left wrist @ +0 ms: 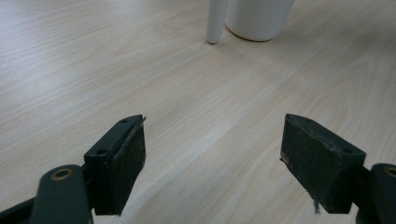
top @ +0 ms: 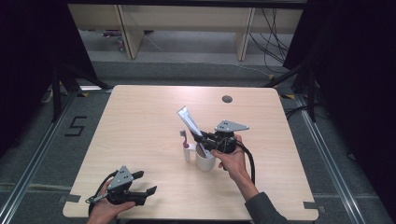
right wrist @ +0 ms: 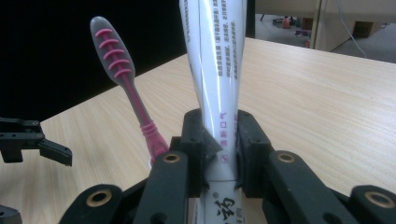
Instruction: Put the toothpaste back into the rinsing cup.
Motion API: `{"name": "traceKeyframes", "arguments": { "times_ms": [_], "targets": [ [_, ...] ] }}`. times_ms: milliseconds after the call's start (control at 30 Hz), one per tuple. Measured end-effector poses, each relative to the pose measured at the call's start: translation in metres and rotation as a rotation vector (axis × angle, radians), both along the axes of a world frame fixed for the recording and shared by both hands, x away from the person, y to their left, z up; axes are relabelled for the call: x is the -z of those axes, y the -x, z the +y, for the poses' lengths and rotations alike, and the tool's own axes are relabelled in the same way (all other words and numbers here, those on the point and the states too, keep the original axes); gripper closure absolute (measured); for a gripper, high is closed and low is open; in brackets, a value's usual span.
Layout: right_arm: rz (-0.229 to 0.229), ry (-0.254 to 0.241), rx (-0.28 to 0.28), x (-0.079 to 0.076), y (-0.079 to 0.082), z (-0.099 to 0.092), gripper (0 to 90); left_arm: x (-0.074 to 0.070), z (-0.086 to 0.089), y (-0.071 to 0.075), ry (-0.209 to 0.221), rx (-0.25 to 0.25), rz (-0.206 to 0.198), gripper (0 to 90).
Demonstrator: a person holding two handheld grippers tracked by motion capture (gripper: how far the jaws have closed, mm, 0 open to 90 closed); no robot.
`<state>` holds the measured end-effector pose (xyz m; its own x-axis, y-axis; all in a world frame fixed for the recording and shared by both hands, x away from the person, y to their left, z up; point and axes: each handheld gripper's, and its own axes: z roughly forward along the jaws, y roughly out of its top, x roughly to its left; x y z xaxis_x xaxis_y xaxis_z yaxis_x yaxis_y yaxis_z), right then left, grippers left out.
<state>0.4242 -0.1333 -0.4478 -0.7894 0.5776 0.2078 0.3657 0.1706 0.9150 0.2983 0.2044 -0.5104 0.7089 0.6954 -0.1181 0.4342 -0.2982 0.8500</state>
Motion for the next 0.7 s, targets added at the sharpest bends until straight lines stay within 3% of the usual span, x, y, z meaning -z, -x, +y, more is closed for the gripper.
{"name": "traceKeyframes", "arguments": {
  "times_ms": [100,133,267,333,400,467,500,533,567,700],
  "targets": [
    [-0.001,0.002,-0.003,0.000,0.001,0.000,76.3,-0.001,0.000,0.001,0.002,-0.004,-0.002,21.8],
    [-0.023,0.005,-0.012,0.001,0.000,0.000,76.3,-0.001,0.000,0.000,-0.001,-0.007,-0.003,21.8],
    [-0.017,0.010,-0.014,0.001,0.004,0.000,76.2,-0.001,0.000,0.001,0.006,-0.007,-0.006,21.9],
    [-0.049,0.022,-0.031,0.002,0.005,-0.002,76.1,-0.001,0.000,0.001,0.005,-0.009,-0.004,21.9],
    [-0.048,0.019,-0.033,0.002,0.007,-0.002,76.1,-0.001,0.000,0.001,0.004,-0.008,-0.006,21.9],
    [-0.085,0.036,-0.028,0.002,0.008,-0.003,75.9,0.000,0.000,0.001,0.011,-0.004,-0.009,22.0],
    [-0.055,0.031,-0.032,0.002,0.010,-0.003,75.8,-0.001,0.000,0.001,0.001,-0.009,-0.006,22.0],
    [-0.094,0.036,-0.029,0.003,0.009,-0.003,75.8,0.000,0.000,0.001,0.011,-0.002,-0.009,22.0],
    [-0.063,0.047,-0.034,0.002,0.011,-0.004,75.7,-0.001,0.000,0.001,0.011,-0.003,-0.008,22.1],
    [-0.091,0.058,-0.056,0.002,0.012,-0.004,74.4,-0.001,0.001,0.001,0.007,-0.005,-0.008,22.1]
  ]
}}
